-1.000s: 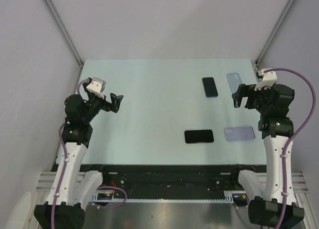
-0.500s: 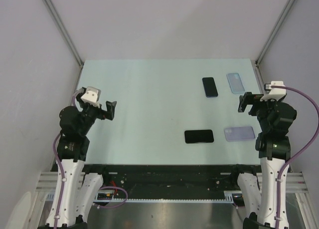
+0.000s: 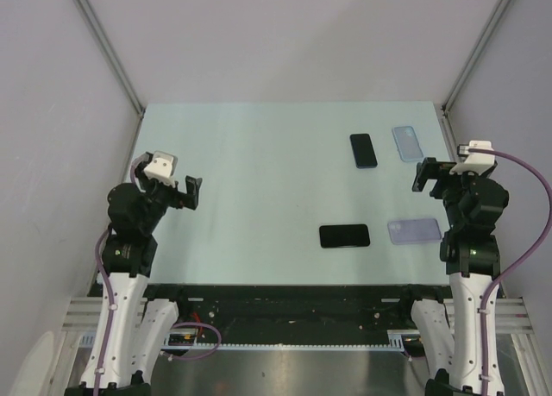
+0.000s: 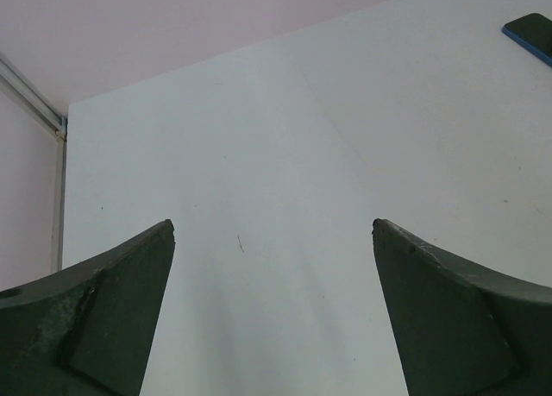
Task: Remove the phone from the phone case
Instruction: Reset both arms
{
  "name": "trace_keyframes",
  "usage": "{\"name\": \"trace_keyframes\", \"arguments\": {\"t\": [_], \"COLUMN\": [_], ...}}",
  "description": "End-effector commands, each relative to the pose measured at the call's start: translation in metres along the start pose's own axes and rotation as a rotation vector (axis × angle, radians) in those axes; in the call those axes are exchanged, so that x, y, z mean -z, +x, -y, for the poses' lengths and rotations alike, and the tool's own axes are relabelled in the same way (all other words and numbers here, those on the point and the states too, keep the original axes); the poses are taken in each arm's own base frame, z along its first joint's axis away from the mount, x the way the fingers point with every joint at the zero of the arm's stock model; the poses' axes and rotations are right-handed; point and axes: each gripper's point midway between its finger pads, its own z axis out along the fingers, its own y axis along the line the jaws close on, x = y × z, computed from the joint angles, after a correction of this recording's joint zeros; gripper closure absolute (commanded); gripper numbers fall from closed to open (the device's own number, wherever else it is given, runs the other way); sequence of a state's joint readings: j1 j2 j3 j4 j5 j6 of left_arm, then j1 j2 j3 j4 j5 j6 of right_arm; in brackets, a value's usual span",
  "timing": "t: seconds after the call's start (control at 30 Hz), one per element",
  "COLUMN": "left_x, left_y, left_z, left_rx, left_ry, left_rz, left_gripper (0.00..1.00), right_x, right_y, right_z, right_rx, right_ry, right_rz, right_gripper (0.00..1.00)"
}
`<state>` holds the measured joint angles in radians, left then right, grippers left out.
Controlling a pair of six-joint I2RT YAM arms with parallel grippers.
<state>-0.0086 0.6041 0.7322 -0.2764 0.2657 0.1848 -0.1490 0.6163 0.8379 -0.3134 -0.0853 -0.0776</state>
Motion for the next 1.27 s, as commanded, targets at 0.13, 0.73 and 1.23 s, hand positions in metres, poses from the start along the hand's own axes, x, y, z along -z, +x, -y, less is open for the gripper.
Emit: {"name": "trace_keyframes", "arguments": {"t": [0.13, 0.73, 1.23], "left_x": [-0.004, -0.005, -0.005], "left_y": [-0.002, -0.001, 0.000], "left_z": [-0.004, -0.007, -0.007], "left_rx": [-0.020, -0.009, -0.007], "left_ry": [-0.012, -0.031, -0.035], "left_rz": [0.026, 0.035, 0.037], "left_gripper": [0.00, 0.00, 0.00], "right_x": [-0.002, -0.001, 0.001], "right_y": [-0.015, -0.016, -0.021], "right_z": [0.005, 0.012, 0.020], "right_rx": [-0.005, -0.017, -0.027], "right_ry": [0.048, 0.088, 0.132], "right_rz": [0.060, 0.070, 0.088], "right_gripper": [0.00, 0.00, 0.00]}}
